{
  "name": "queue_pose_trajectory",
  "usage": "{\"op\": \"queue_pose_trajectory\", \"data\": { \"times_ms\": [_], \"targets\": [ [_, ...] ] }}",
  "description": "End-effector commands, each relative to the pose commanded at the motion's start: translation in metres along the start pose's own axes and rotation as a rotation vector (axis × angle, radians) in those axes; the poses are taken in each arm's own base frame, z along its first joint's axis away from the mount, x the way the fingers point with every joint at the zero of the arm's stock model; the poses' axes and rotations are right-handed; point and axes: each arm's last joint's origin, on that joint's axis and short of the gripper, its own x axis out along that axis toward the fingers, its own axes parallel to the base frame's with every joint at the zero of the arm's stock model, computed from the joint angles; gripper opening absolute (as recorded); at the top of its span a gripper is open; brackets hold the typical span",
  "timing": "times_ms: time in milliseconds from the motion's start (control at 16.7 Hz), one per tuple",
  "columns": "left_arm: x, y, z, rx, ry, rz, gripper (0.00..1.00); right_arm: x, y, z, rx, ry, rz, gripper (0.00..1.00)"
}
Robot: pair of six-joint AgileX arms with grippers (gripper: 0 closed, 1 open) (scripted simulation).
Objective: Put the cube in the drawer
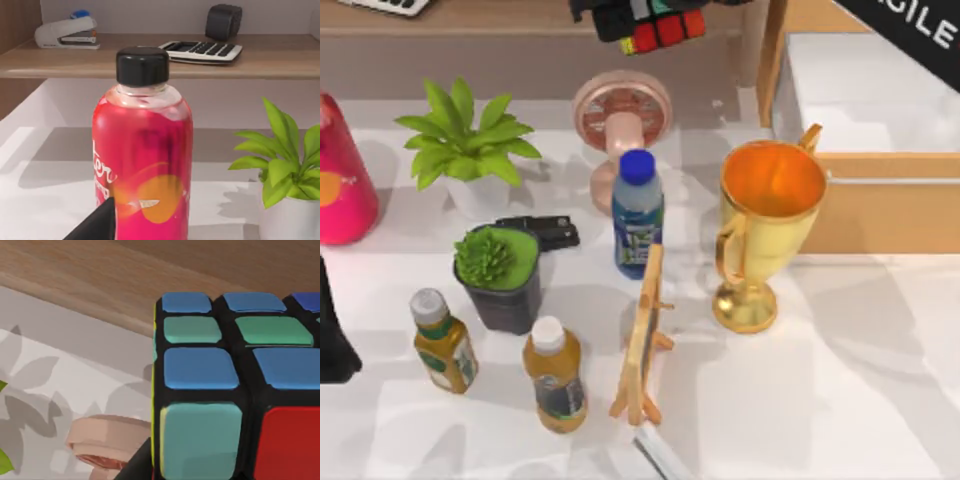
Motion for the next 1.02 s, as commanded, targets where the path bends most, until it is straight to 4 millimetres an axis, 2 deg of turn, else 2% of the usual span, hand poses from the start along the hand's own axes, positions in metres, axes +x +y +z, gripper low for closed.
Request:
{"op": "queue_pose_trajectory", "data": {
  "times_ms": [240,480,600,780,1020],
  "targets": [
    [0.000,0.000,0.000,0.000,0.000,0.000,1.00,-0.014,-0.046,-0.003,0.000,0.245,-0.011,0.00],
    [0.000,0.000,0.000,0.000,0.000,0.000,1.00,-0.009,-0.108,-0.010,0.066,0.443,-0.052,0.00],
    [0.000,0.000,0.000,0.000,0.000,0.000,1.00,0.002,-0.140,-0.017,0.115,0.531,-0.071,0.00],
    [0.000,0.000,0.000,0.000,0.000,0.000,1.00,0.034,-0.181,-0.035,0.193,0.657,-0.080,0.00],
    [0.000,0.000,0.000,0.000,0.000,0.000,1.00,0.082,-0.214,-0.066,0.285,0.802,-0.056,0.00]
  ]
}}
